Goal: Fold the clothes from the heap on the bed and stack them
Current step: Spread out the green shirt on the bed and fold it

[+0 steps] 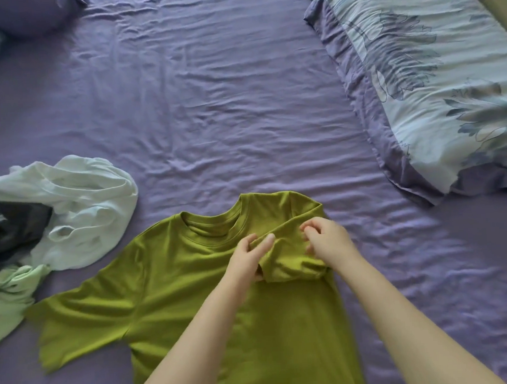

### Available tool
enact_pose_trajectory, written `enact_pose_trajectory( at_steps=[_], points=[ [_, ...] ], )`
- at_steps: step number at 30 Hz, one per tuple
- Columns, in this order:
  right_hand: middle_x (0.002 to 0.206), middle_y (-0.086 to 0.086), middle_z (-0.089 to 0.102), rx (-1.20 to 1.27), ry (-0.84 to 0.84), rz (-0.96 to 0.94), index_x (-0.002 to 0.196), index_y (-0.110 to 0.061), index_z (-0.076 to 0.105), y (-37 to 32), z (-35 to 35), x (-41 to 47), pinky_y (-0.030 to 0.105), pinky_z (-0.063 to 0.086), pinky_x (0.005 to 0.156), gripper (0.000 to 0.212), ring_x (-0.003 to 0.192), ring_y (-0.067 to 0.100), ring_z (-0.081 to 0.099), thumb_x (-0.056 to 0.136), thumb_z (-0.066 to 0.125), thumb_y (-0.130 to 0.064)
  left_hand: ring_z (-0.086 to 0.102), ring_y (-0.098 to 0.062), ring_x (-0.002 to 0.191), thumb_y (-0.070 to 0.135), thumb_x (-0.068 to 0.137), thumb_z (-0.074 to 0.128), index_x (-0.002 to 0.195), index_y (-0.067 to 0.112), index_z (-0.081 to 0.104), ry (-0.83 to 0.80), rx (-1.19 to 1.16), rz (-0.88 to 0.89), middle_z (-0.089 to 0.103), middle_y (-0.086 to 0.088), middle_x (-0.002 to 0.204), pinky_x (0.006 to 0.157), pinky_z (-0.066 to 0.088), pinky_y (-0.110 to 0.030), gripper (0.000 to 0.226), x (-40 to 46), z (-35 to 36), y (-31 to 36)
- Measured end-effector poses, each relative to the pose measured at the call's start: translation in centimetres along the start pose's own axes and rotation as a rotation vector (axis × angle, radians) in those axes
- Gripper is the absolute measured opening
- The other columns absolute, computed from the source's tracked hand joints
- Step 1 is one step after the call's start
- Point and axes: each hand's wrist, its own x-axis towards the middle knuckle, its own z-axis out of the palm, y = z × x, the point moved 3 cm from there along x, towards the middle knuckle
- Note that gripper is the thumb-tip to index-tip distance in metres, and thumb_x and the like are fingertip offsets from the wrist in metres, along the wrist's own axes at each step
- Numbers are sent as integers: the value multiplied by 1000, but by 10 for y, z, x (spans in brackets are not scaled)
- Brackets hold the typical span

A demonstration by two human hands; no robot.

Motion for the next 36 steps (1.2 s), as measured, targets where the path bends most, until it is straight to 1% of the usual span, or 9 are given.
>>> enact_pose_trajectory(
  at_steps=[4,8,12,16,19,27,31,33,36],
  points=[
    [122,7,61,-362,69,-107,116,-14,62,30,10,-10,39,43,95,31,114,27,54,92,44,-8,51,-21,120,22,80,75,142,21,33,152,264,123,48,-3,136,100,46,-38,75,4,1,-10],
    [134,9,53,-393,49,-261,124,-5,59,48,21,-19,30,32,107,32,126,26,47,94,48,-3,54,-27,108,2,93,41,146,26,24,257,303,284,41,-6,133,82,56,-47,61,-3,10,-1],
    [126,14,60,-177,145,-253,120,0,61,57,12,-25,13,29,97,35,119,26,54,91,45,10,66,-26,70,15,99,41,151,31,5,276,323,329,57,-16,111,68,58,-34,66,-9,3,2],
    [114,12,62,-216,167,-322,108,-2,64,63,9,-33,28,41,93,31,107,29,58,79,61,9,54,-25,118,37,88,64,153,23,-8,191,535,251,47,-9,137,101,43,-38,98,-13,5,-9],
    [110,7,59,-315,145,-318,108,-8,64,76,10,-42,35,46,88,34,101,26,57,75,69,-2,46,-26,119,30,90,62,152,21,-7,329,886,274,47,-7,131,101,39,-37,94,-13,10,-16],
    [102,12,58,-347,153,-283,104,-5,66,78,10,-42,42,49,79,28,92,31,58,80,58,7,40,-20,64,-4,94,40,152,34,4,370,805,443,33,-6,107,61,42,-32,79,-13,13,-14],
    [92,11,64,-543,209,-416,91,-8,71,62,12,-49,43,49,70,33,83,35,61,61,72,7,49,-22,95,19,98,46,152,31,12,431,932,349,34,-6,127,80,48,-37,65,-15,3,-16],
    [86,5,67,-638,161,-445,85,-12,73,56,17,-50,41,47,72,26,82,32,62,61,75,-1,33,-25,128,34,97,47,151,35,16,459,1238,469,22,-6,149,103,35,-38,62,-19,8,-20],
    [81,3,68,-613,195,-404,76,-14,73,43,16,-36,41,42,76,11,85,32,61,67,72,-6,16,-26,144,39,100,36,142,34,37,248,1550,633,20,-4,158,116,5,-50,42,-25,19,-34]
  ],
)
